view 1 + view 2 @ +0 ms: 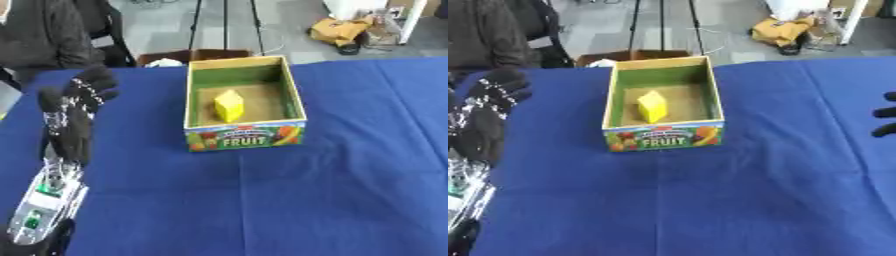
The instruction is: Pick up objects on the table and place them in the box.
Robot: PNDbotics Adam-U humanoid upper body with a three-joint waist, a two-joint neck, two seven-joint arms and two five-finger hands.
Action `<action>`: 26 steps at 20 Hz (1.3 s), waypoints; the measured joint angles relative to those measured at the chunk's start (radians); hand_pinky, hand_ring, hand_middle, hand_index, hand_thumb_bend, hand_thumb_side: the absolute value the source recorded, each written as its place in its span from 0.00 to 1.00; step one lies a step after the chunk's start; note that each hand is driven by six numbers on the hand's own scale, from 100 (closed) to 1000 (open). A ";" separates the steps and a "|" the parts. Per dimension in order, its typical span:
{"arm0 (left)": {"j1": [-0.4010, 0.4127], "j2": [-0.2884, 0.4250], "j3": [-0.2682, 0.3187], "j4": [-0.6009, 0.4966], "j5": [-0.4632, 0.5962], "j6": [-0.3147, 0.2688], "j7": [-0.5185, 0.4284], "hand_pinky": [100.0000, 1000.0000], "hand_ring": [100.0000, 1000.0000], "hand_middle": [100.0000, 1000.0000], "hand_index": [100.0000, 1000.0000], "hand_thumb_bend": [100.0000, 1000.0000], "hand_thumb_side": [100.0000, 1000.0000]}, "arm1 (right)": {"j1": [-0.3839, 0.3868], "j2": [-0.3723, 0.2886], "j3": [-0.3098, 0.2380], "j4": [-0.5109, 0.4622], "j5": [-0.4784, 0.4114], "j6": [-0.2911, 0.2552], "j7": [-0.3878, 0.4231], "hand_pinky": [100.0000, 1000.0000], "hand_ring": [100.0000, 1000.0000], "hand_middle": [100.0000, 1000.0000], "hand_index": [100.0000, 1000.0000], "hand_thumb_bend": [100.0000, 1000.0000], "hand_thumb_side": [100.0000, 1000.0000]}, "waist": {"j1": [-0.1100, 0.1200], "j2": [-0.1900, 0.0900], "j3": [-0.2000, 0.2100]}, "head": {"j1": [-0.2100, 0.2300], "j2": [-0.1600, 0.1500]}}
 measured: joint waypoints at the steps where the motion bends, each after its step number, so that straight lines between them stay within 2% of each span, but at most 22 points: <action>1: 0.004 -0.005 0.000 0.001 0.023 -0.013 -0.006 0.99 0.97 0.91 0.98 0.84 1.00 | -0.002 0.000 0.000 0.000 -0.003 -0.005 0.000 0.40 0.60 0.67 0.80 0.22 0.84 | -0.001 0.000 0.001 | -0.002 0.000; 3: 0.009 -0.015 0.000 0.006 0.072 -0.033 -0.030 0.96 1.00 0.98 1.00 1.00 1.00 | -0.004 0.000 0.001 0.000 -0.010 -0.013 0.000 0.40 0.60 0.67 0.80 0.22 0.84 | -0.002 0.000 0.002 | -0.004 0.000; 4: 0.011 -0.018 0.000 0.007 0.096 -0.039 -0.049 0.91 1.00 0.99 1.00 1.00 1.00 | -0.004 0.000 0.002 0.000 -0.012 -0.016 0.000 0.40 0.60 0.66 0.80 0.22 0.84 | -0.003 0.001 0.003 | -0.006 0.000; 6: 0.015 -0.022 0.000 0.007 0.144 -0.044 -0.101 0.75 0.93 0.91 1.00 1.00 1.00 | -0.004 0.000 0.002 0.000 -0.017 -0.020 -0.001 0.40 0.59 0.66 0.80 0.22 0.84 | -0.005 0.001 0.004 | -0.007 0.000; 7: 0.015 -0.024 0.000 0.007 0.166 -0.045 -0.120 0.61 0.81 0.78 0.90 1.00 1.00 | -0.004 0.000 0.002 0.000 -0.018 -0.021 -0.001 0.40 0.59 0.66 0.80 0.21 0.84 | -0.006 0.001 0.005 | -0.007 0.000; 8: 0.015 -0.027 0.001 0.008 0.188 -0.044 -0.130 0.56 0.75 0.72 0.86 1.00 0.98 | -0.004 0.000 0.002 0.000 -0.019 -0.022 -0.002 0.40 0.59 0.66 0.80 0.21 0.84 | -0.006 0.001 0.005 | -0.007 0.000; 9: 0.016 -0.029 0.003 0.012 0.208 -0.044 -0.130 0.51 0.62 0.56 0.75 1.00 0.78 | -0.004 0.001 0.002 0.000 -0.019 -0.022 -0.002 0.40 0.59 0.65 0.80 0.21 0.84 | -0.006 0.001 0.005 | -0.007 0.000; 11: 0.022 -0.029 0.010 0.015 0.242 -0.045 -0.115 0.44 0.45 0.44 0.66 1.00 0.58 | -0.004 0.002 0.002 0.000 -0.019 -0.022 -0.002 0.39 0.58 0.65 0.80 0.21 0.84 | -0.006 0.001 0.005 | -0.007 0.000; 12: 0.028 -0.029 0.012 0.016 0.256 -0.047 -0.105 0.41 0.41 0.41 0.63 1.00 0.54 | -0.004 0.003 0.002 0.000 -0.019 -0.022 -0.002 0.39 0.58 0.64 0.80 0.20 0.84 | -0.006 0.001 0.005 | -0.008 0.000; 13: 0.035 -0.029 0.013 0.016 0.269 -0.051 -0.098 0.24 0.25 0.30 0.52 0.83 0.48 | -0.004 0.004 0.002 0.000 -0.019 -0.022 -0.003 0.39 0.58 0.64 0.80 0.20 0.84 | -0.006 0.001 0.005 | -0.010 0.000; 14: 0.043 -0.029 0.013 0.017 0.280 -0.051 -0.093 0.18 0.20 0.26 0.48 0.79 0.48 | -0.003 0.004 0.001 0.000 -0.019 -0.021 -0.004 0.39 0.58 0.64 0.80 0.20 0.84 | -0.006 0.001 0.005 | -0.011 0.000; 15: 0.052 -0.029 0.013 0.019 0.289 -0.048 -0.089 0.06 0.09 0.15 0.39 0.63 0.50 | -0.003 0.004 0.001 0.000 -0.019 -0.020 -0.004 0.39 0.58 0.64 0.80 0.19 0.83 | -0.006 0.001 0.005 | -0.013 0.000; 16: 0.060 -0.029 0.015 0.022 0.294 -0.042 -0.083 0.00 0.04 0.09 0.35 0.58 0.51 | -0.003 0.004 0.001 0.000 -0.019 -0.019 -0.005 0.39 0.58 0.64 0.80 0.19 0.83 | -0.006 0.000 0.005 | -0.015 -0.001; 17: 0.068 -0.029 0.021 0.026 0.293 -0.035 -0.073 0.00 0.01 0.01 0.29 0.53 0.52 | -0.003 0.004 0.000 0.000 -0.019 -0.018 -0.007 0.39 0.58 0.64 0.80 0.19 0.83 | -0.006 0.000 0.005 | -0.016 -0.002; 19: 0.082 -0.029 0.031 0.032 0.274 -0.024 -0.049 0.00 0.00 0.00 0.25 0.42 0.52 | -0.003 0.004 -0.001 0.000 -0.019 -0.015 -0.010 0.39 0.58 0.64 0.80 0.19 0.83 | -0.006 0.000 0.005 | -0.018 -0.003; 20: 0.088 -0.029 0.035 0.031 0.257 -0.019 -0.038 0.00 0.00 0.00 0.25 0.42 0.52 | -0.003 0.004 -0.001 0.000 -0.019 -0.014 -0.010 0.39 0.58 0.63 0.80 0.19 0.83 | -0.006 0.000 0.006 | -0.019 -0.005; 21: 0.092 -0.029 0.038 0.031 0.236 -0.016 -0.030 0.00 0.03 0.02 0.31 0.49 0.52 | -0.003 0.004 -0.001 0.000 -0.018 -0.014 -0.011 0.39 0.58 0.63 0.80 0.19 0.83 | -0.006 0.000 0.006 | -0.020 -0.007; 22: 0.096 -0.029 0.042 0.031 0.213 -0.014 -0.024 0.07 0.11 0.09 0.38 0.59 0.54 | -0.003 0.004 -0.001 0.000 -0.018 -0.013 -0.011 0.39 0.58 0.63 0.80 0.19 0.83 | -0.006 0.000 0.006 | -0.021 -0.009; 23: 0.098 -0.030 0.044 0.030 0.192 -0.015 -0.023 0.37 0.24 0.21 0.47 0.82 0.58 | -0.003 0.004 -0.001 0.000 -0.018 -0.012 -0.012 0.39 0.58 0.63 0.80 0.19 0.83 | -0.006 0.000 0.007 | -0.022 -0.010; 24: 0.100 -0.032 0.047 0.029 0.172 -0.016 -0.024 0.43 0.31 0.28 0.52 0.86 0.60 | -0.003 0.004 -0.001 0.000 -0.018 -0.012 -0.013 0.39 0.57 0.63 0.80 0.19 0.83 | -0.006 -0.001 0.007 | -0.023 -0.010; 25: 0.102 -0.035 0.049 0.026 0.151 -0.018 -0.029 0.50 0.43 0.40 0.62 0.99 0.63 | -0.003 0.004 -0.001 0.000 -0.018 -0.012 -0.013 0.39 0.57 0.63 0.80 0.19 0.83 | -0.006 -0.001 0.007 | -0.023 -0.010; 26: 0.103 -0.037 0.049 0.023 0.131 -0.019 -0.042 0.51 0.48 0.43 0.65 1.00 0.64 | -0.003 0.004 -0.001 0.000 -0.018 -0.012 -0.013 0.39 0.57 0.63 0.80 0.19 0.83 | -0.006 -0.001 0.007 | -0.024 -0.010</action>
